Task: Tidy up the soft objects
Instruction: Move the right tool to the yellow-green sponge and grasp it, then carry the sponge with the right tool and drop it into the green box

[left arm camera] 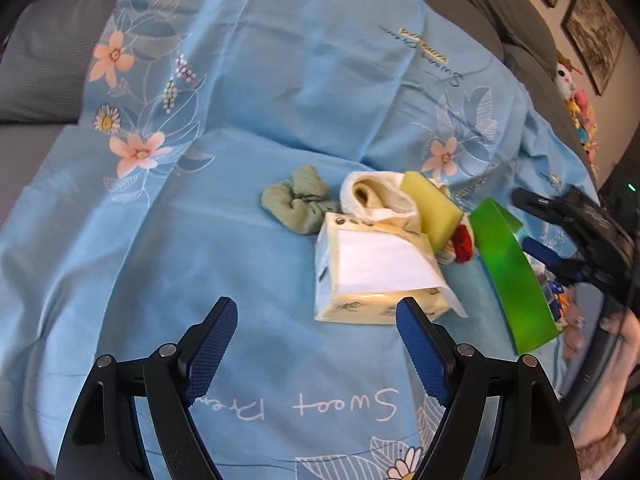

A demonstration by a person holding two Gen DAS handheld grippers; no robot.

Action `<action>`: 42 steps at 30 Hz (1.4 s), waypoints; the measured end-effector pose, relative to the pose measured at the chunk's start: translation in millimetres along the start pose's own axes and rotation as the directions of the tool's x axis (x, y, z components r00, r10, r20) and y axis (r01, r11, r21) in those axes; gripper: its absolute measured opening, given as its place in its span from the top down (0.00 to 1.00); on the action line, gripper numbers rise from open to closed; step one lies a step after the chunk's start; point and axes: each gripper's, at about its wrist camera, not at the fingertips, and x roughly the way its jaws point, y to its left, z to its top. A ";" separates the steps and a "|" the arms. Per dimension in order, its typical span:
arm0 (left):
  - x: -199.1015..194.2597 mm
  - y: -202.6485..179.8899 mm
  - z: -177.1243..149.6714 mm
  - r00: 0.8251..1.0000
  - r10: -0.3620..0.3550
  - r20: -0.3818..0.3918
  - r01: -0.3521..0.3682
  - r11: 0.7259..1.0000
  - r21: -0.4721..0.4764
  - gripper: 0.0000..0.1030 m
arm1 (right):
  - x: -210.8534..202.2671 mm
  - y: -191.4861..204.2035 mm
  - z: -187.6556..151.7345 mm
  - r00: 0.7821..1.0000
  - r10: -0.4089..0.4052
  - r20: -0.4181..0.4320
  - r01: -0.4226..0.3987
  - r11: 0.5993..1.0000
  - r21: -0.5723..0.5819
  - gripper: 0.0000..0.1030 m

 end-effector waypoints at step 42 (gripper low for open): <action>-16.4 25.5 -45.6 0.998 0.007 -0.060 -0.013 0.995 -0.101 0.21 | -30.0 23.3 -162.5 0.949 0.105 -0.299 -0.062 0.987 0.148 0.52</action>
